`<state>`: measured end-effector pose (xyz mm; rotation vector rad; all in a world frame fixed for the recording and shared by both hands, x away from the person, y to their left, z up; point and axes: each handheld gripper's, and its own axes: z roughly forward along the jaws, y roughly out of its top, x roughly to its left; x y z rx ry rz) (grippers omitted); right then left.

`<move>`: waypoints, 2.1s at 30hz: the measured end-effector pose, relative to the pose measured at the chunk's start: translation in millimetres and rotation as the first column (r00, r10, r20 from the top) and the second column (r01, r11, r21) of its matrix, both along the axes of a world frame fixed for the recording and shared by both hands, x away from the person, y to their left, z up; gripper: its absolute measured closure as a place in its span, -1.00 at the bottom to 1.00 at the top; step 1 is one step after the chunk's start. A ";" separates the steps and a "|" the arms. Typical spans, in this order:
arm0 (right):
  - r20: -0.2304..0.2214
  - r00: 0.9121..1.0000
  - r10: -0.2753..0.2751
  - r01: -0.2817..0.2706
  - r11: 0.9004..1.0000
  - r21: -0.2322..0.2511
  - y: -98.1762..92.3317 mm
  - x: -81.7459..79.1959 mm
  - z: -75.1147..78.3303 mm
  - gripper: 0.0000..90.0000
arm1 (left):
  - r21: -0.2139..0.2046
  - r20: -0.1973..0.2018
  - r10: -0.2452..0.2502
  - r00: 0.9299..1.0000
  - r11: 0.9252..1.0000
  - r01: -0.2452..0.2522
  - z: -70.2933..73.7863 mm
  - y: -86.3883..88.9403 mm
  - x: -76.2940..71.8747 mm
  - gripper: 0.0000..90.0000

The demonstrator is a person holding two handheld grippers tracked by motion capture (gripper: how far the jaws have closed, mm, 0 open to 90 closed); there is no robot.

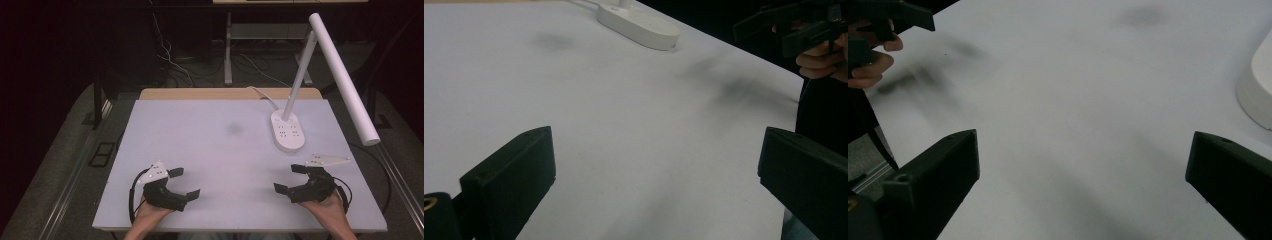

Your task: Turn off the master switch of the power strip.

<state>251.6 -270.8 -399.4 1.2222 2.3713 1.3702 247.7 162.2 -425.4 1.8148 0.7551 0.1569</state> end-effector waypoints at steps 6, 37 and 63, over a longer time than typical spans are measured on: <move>-0.008 1.000 -0.004 0.004 1.000 -0.008 0.6 5.8 5.4 -1.00 | -0.001 -0.002 0.002 1.000 1.000 -0.002 -0.4 0.4 0.2 -0.97; 0.002 1.000 0.019 -0.019 0.998 -0.066 6.5 38.1 34.3 -1.00 | -0.004 -0.003 0.013 1.000 1.000 -0.013 -0.3 0.9 0.2 -0.97; 0.011 1.000 0.021 -0.020 0.990 -0.140 14.3 76.4 57.5 -1.00 | 0.001 -0.006 -0.005 1.000 1.000 0.005 -0.1 0.6 0.6 -0.97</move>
